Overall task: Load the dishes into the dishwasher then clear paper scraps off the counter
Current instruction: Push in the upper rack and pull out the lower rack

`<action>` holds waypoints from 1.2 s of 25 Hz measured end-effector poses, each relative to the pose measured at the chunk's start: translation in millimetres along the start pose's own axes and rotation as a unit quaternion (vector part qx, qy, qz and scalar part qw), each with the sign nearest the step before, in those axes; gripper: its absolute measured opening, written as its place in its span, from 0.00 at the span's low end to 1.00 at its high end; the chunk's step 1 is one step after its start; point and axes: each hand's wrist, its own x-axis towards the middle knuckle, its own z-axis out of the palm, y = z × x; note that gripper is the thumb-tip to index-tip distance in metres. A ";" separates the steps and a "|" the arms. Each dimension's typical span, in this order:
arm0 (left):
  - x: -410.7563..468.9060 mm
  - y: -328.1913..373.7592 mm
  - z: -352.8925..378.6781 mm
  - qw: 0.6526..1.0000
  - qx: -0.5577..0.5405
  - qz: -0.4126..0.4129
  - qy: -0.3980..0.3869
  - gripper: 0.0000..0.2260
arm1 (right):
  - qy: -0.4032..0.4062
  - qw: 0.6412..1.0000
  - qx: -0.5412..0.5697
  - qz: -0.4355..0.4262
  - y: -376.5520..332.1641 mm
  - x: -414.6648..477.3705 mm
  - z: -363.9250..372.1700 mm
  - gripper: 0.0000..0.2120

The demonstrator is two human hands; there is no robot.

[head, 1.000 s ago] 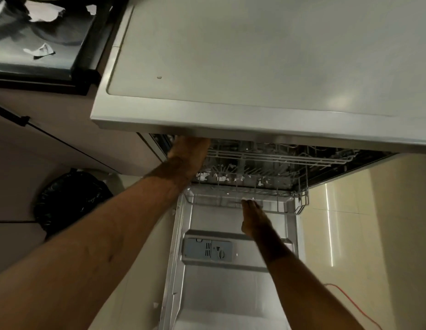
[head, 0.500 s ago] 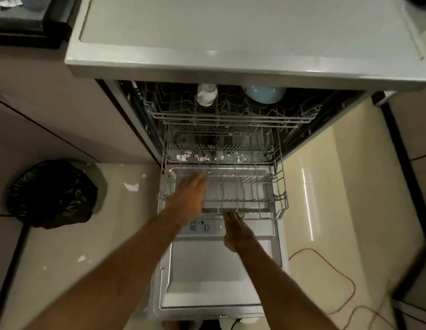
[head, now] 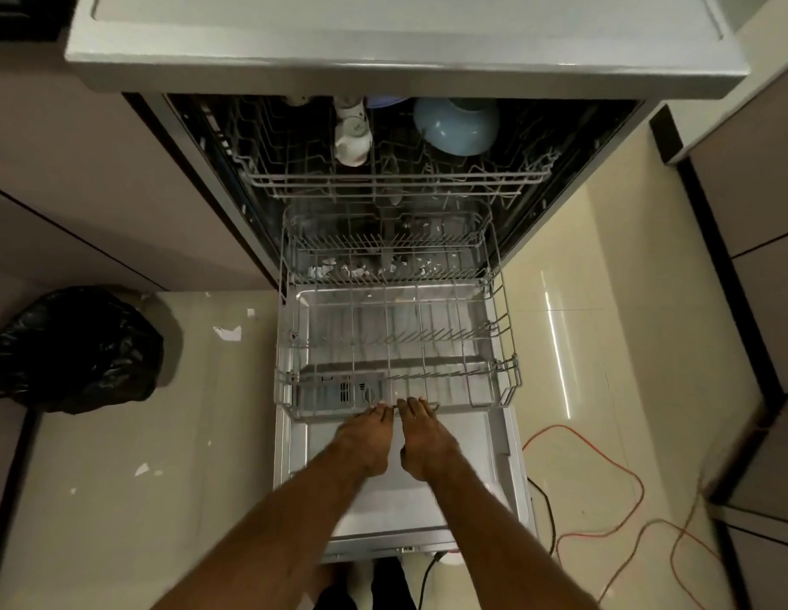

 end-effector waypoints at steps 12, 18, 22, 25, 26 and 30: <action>-14.5 17.9 31.1 0.997 0.072 0.003 -0.033 0.42 | -0.034 0.999 0.003 0.007 4.6 -29.9 25.6 0.45; -11.9 23.7 31.7 0.993 0.103 0.006 -0.059 0.39 | -0.042 0.999 0.013 0.013 5.2 -34.4 31.5 0.44; -12.0 30.2 36.0 0.990 0.123 0.009 -0.064 0.37 | -0.050 0.998 0.015 0.028 1.4 -40.6 36.1 0.47; -13.1 29.8 35.4 0.991 0.124 0.018 -0.049 0.37 | -0.052 0.998 0.014 0.029 -0.5 -42.0 32.0 0.47; -13.5 27.8 34.4 0.992 0.121 0.019 -0.044 0.38 | -0.051 0.998 0.017 0.030 -0.5 -41.4 29.9 0.45; -24.4 13.8 11.7 0.994 0.105 0.031 0.029 0.42 | -0.003 0.998 -0.039 0.042 -13.1 -46.2 9.5 0.42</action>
